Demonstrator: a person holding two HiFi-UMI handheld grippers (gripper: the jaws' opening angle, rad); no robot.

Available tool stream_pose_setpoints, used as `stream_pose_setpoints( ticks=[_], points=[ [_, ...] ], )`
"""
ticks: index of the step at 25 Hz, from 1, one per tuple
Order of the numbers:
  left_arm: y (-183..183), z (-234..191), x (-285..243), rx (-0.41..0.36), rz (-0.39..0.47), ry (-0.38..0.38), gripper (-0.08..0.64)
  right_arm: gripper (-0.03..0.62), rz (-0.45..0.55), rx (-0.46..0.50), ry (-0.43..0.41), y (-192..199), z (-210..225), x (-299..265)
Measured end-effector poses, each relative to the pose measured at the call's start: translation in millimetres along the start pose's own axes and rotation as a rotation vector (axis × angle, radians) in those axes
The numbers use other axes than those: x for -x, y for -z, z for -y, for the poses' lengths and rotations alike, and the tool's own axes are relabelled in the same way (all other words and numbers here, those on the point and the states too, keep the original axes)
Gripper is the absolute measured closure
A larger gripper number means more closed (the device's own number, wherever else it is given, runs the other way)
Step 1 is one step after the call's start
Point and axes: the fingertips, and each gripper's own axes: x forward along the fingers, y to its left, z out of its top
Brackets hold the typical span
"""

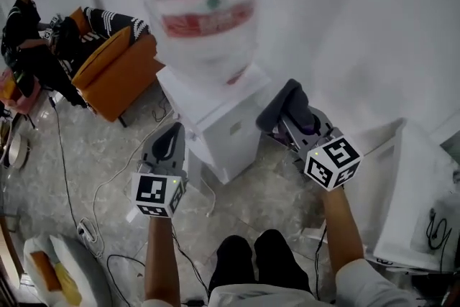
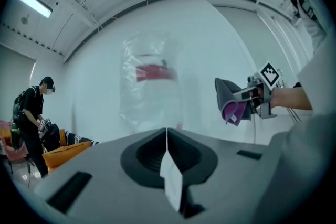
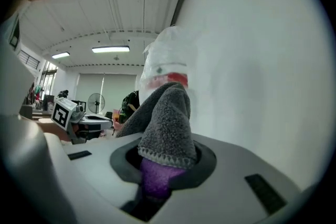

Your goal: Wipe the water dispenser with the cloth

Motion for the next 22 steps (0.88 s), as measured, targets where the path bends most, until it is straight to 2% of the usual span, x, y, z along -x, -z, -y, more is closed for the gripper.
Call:
stream_pose_setpoints(
  ticks=[5, 8, 11, 17, 22],
  points=[
    [-107, -13, 21, -0.010, -0.021, 0.016, 0.541, 0.517, -0.027, 0.020, 0.010, -100, -14, 22],
    [-172, -25, 35, -0.021, 0.001, 0.019, 0.541, 0.518, -0.027, 0.042, 0.035, -161, -24, 37],
    [-218, -27, 57, -0.037, 0.020, 0.034, 0.541, 0.517, -0.039, 0.072, 0.067, -201, -42, 56],
    [-266, -16, 109, -0.061, 0.040, 0.096, 0.541, 0.518, 0.001, 0.085, 0.111, -248, -89, 98],
    [-277, -12, 155, -0.085, 0.060, 0.120, 0.541, 0.518, 0.002, 0.123, 0.137, -259, -132, 125]
  ],
)
